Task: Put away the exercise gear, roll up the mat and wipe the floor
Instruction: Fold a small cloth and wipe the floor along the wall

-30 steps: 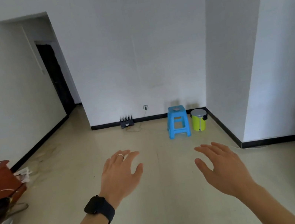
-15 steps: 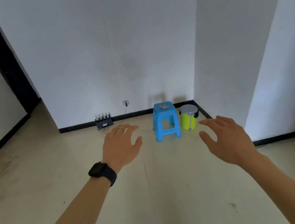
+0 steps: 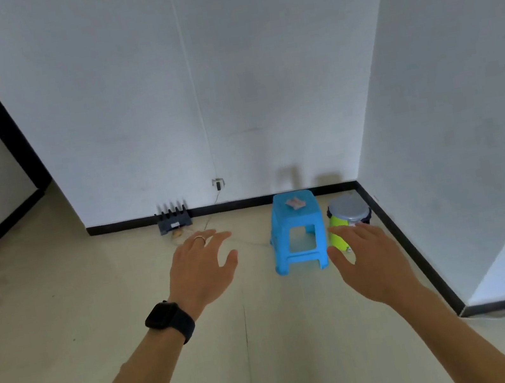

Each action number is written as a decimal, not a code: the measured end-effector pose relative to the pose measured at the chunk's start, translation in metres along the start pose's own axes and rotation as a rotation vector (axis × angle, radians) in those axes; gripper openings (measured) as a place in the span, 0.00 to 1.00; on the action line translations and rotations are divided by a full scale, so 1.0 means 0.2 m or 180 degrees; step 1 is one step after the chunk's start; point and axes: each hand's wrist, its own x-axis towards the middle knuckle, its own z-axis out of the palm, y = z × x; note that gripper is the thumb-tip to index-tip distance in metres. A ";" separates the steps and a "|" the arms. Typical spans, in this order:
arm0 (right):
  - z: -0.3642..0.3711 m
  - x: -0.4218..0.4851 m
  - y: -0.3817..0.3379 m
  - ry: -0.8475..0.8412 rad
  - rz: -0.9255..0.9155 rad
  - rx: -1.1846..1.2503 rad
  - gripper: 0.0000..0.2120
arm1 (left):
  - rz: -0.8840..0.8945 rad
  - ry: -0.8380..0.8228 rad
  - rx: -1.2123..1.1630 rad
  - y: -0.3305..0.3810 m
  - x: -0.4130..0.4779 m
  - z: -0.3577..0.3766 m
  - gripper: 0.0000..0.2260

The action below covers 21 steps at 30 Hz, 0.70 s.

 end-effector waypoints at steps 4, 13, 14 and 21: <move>0.24 0.51 0.12 -0.0270 -0.0002 -0.0002 0.21 | -0.0137 -0.0072 -0.0070 -0.07 0.46 0.26 0.21; 1.04 1.51 0.53 -0.0799 0.0465 -0.0062 0.21 | -0.0260 -0.0930 -0.0269 -0.27 1.58 1.20 0.21; 1.11 1.60 0.57 -0.0910 0.0555 -0.0052 0.22 | -0.0286 -0.1063 -0.0295 -0.28 1.70 1.30 0.21; 1.52 2.23 0.88 -0.1522 0.1227 0.0182 0.24 | -0.0196 -0.1963 -0.0236 -0.23 2.47 1.83 0.22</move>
